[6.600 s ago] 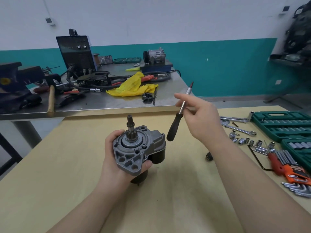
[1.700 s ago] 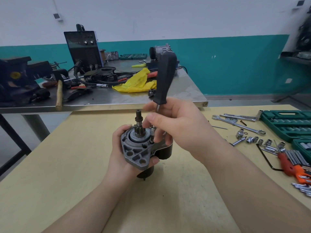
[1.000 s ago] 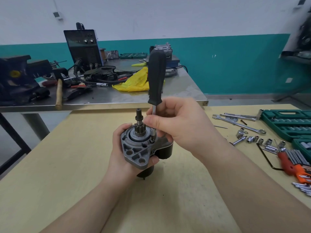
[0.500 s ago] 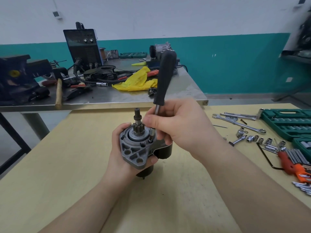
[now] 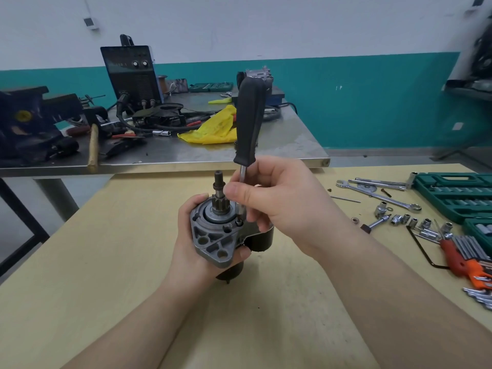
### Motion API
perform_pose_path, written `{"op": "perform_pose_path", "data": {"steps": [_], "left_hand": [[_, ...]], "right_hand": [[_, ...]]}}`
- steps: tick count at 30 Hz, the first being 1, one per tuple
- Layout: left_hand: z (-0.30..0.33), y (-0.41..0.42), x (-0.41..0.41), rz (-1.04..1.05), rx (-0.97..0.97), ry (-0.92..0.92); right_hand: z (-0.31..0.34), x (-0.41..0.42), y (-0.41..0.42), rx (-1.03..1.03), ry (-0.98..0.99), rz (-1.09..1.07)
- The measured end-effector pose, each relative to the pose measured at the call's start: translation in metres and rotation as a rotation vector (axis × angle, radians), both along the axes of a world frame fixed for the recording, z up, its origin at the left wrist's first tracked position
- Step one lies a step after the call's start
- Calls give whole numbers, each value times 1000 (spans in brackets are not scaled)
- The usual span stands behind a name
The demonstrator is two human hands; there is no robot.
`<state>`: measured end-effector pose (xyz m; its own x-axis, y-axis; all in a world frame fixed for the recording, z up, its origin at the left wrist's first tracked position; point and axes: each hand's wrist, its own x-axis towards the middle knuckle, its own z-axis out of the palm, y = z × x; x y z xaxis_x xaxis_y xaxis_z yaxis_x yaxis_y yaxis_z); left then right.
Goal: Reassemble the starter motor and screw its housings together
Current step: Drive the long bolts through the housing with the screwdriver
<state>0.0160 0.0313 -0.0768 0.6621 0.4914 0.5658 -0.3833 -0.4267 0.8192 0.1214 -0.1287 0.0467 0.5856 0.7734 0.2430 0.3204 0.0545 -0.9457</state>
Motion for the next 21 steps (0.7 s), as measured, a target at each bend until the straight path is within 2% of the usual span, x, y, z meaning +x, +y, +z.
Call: {"op": "perform_pose_path", "data": {"steps": [6,14,21], "left_hand": [[-1,3,0,-16,-8,4],[0,3,2,-5,22,-17],[-3,4,1,-14,33,-26]], "right_hand": [[9,1,-9,-32,-17,103],[0,-1,0,-11,-77,-59],[11,1,-10,-100,-78,58]]}}
